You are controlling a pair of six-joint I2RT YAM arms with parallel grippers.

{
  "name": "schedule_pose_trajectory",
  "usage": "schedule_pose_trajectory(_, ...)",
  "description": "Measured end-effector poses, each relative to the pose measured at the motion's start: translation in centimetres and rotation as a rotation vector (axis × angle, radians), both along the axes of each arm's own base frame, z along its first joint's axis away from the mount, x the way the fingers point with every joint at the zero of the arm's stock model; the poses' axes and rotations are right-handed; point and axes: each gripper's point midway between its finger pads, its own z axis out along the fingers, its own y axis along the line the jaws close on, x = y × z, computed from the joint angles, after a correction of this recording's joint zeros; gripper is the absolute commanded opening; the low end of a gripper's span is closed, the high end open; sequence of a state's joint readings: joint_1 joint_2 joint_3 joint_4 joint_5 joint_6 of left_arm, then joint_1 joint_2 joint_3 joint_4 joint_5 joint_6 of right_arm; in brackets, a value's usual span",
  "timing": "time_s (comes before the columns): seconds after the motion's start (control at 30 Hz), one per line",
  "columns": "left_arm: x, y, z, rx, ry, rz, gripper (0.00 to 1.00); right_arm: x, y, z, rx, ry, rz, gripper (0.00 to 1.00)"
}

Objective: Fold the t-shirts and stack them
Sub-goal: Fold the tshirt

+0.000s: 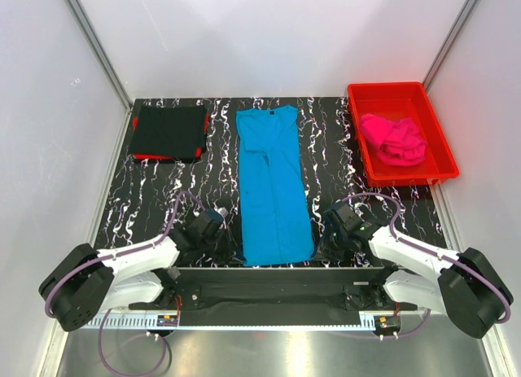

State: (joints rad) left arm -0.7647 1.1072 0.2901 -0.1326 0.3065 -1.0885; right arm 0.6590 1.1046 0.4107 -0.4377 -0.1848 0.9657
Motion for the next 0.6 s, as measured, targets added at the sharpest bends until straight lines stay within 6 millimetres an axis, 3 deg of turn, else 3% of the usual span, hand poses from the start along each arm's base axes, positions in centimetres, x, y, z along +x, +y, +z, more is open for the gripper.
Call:
schedule_pose_trajectory(0.27, -0.4, 0.5, 0.2, 0.021, 0.003, -0.01, 0.0, -0.4, -0.6, 0.3, -0.024, 0.005, -0.004, 0.0)
schedule_pose_trajectory(0.6, -0.9, 1.0, 2.0, -0.002, -0.009, 0.003, 0.0, -1.0, -0.4, 2.8, 0.003, -0.038, 0.026, 0.0)
